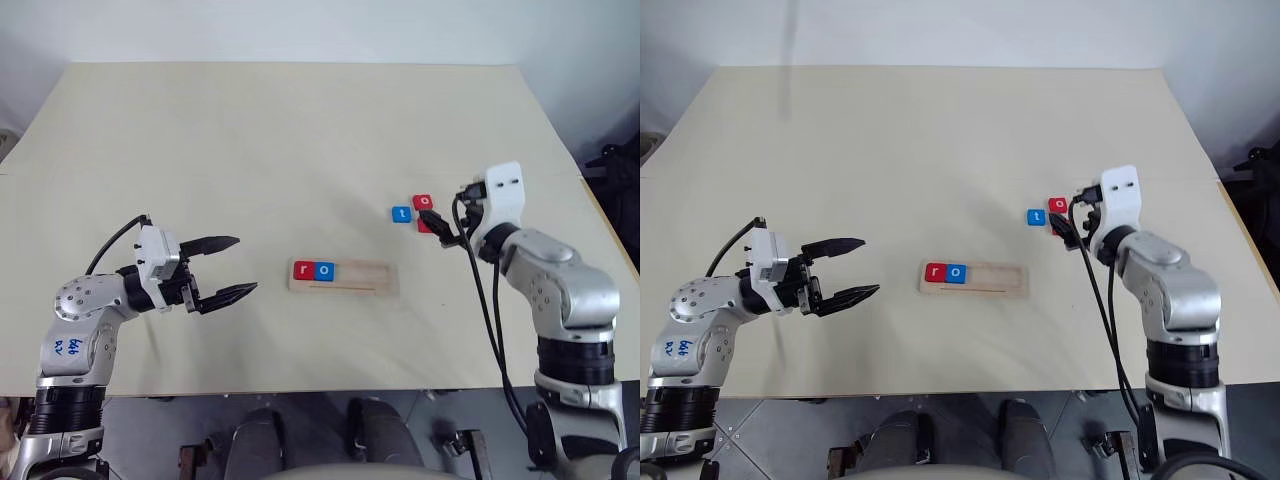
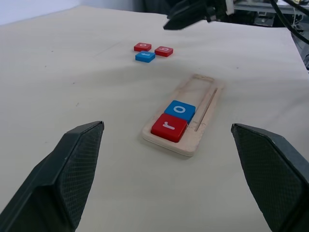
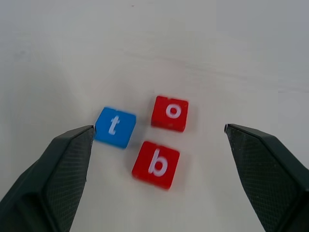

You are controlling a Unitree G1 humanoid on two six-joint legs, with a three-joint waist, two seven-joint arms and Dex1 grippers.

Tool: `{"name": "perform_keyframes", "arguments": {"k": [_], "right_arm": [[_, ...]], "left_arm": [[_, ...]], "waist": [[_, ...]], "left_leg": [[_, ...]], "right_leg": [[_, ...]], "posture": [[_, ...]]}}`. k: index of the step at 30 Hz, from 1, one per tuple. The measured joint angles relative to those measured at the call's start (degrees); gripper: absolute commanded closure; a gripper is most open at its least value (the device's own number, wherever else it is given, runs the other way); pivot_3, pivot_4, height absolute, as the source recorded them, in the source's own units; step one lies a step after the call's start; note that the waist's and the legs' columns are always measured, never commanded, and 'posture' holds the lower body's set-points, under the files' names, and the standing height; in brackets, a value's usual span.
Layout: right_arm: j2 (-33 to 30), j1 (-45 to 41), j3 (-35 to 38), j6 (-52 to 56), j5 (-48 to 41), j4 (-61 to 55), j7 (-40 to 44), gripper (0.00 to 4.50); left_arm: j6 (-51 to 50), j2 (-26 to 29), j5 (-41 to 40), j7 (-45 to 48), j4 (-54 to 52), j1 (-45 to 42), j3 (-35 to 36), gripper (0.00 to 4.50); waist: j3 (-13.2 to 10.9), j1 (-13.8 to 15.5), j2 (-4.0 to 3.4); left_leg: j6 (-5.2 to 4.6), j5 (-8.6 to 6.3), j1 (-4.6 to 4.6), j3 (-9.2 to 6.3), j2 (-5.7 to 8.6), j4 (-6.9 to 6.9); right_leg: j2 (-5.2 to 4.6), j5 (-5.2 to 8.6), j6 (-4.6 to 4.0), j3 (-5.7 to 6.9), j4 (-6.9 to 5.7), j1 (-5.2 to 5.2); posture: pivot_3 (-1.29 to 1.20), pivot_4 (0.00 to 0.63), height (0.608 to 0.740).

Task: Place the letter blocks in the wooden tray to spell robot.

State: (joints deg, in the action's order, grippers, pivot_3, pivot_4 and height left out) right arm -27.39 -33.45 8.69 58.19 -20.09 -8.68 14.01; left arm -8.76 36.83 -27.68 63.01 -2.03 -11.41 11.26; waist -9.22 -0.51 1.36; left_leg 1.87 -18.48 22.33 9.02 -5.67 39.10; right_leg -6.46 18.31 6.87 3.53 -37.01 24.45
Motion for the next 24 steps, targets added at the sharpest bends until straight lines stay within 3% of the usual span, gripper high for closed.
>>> {"name": "perform_keyframes", "arguments": {"k": [6,18,24], "right_arm": [[1.8,-1.1,-3.6,4.5,2.4,1.3,-3.2,0.0],[8.6,0.5,-4.3,0.9,7.4,4.9,-8.6,0.0],[11.2,0.2,-2.6,-2.7,7.4,7.8,-9.1,1.95]], "left_arm": [[0.0,-0.1,0.0,-1.2,-1.5,0.8,0.0,0.01],[-0.7,-0.5,-0.1,-2.4,-3.2,1.0,-0.5,0.01],[-1.9,-0.7,-0.8,-3.0,-5.0,0.9,-0.7,0.0]], "waist": [[0.0,-0.2,-0.01],[0.0,-1.3,-0.02],[0.0,-1.3,-0.02]], "left_leg": [[0.0,0.0,0.08,0.01,0.02,-0.02],[0.01,0.0,0.07,0.03,-0.01,-0.07],[0.0,0.0,0.07,0.03,0.0,-0.07]], "right_leg": [[-0.03,0.0,0.0,0.0,0.02,0.06],[0.0,0.0,0.0,0.01,0.01,0.09],[-0.01,0.0,0.0,0.0,0.02,0.08]], "posture": [[0.0,0.15,0.74],[0.0,0.15,0.74],[0.0,0.15,0.74]]}}
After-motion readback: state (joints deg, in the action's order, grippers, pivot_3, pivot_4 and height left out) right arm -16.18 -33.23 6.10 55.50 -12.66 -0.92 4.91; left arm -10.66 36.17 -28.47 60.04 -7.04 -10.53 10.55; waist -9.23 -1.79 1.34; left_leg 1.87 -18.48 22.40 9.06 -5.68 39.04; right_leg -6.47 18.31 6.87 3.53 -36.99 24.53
